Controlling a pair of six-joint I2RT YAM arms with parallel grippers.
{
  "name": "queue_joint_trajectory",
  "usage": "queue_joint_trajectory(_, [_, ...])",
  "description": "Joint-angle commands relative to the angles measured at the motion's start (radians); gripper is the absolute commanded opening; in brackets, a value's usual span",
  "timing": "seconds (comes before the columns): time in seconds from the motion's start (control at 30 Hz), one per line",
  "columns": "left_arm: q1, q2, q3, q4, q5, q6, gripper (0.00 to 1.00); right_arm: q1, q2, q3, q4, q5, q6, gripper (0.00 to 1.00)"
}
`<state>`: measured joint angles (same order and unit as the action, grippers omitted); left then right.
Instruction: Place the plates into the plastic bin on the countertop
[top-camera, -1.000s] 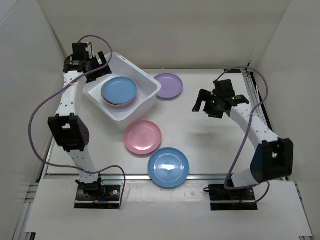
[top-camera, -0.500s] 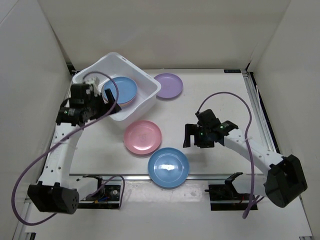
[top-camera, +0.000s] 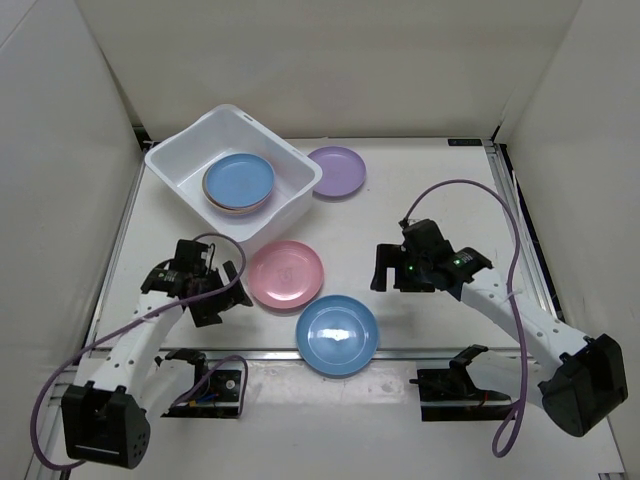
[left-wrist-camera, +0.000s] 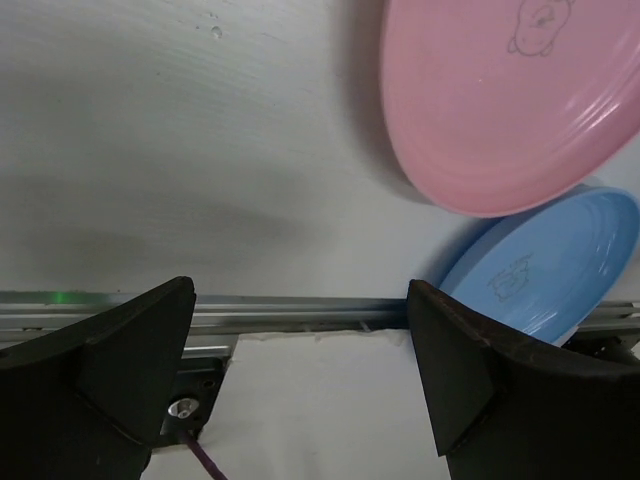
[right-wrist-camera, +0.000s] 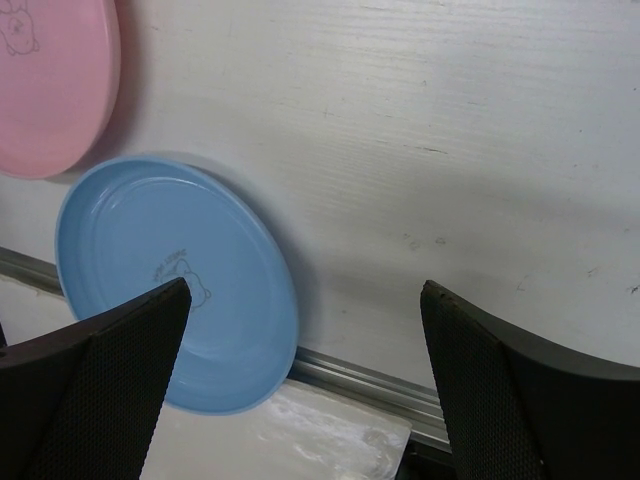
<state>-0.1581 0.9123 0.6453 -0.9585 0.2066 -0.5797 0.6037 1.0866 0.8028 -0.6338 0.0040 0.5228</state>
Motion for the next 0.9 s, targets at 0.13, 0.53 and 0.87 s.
queue_joint_trajectory(0.13, [-0.079,0.097,-0.01,0.266,-0.039,-0.126,0.95,0.002,0.015,0.024,-0.007,0.059,-0.015,0.99])
queue_joint_trajectory(0.53, [-0.27,0.399,0.04,0.317,-0.262,-0.226,0.63,-0.002,0.01,0.052,-0.032,0.103,-0.009,0.99])
queue_joint_trajectory(0.87, [-0.279,0.327,-0.079,0.417,-0.297,-0.419,0.55,-0.001,0.001,0.088,-0.067,0.126,-0.009,0.99])
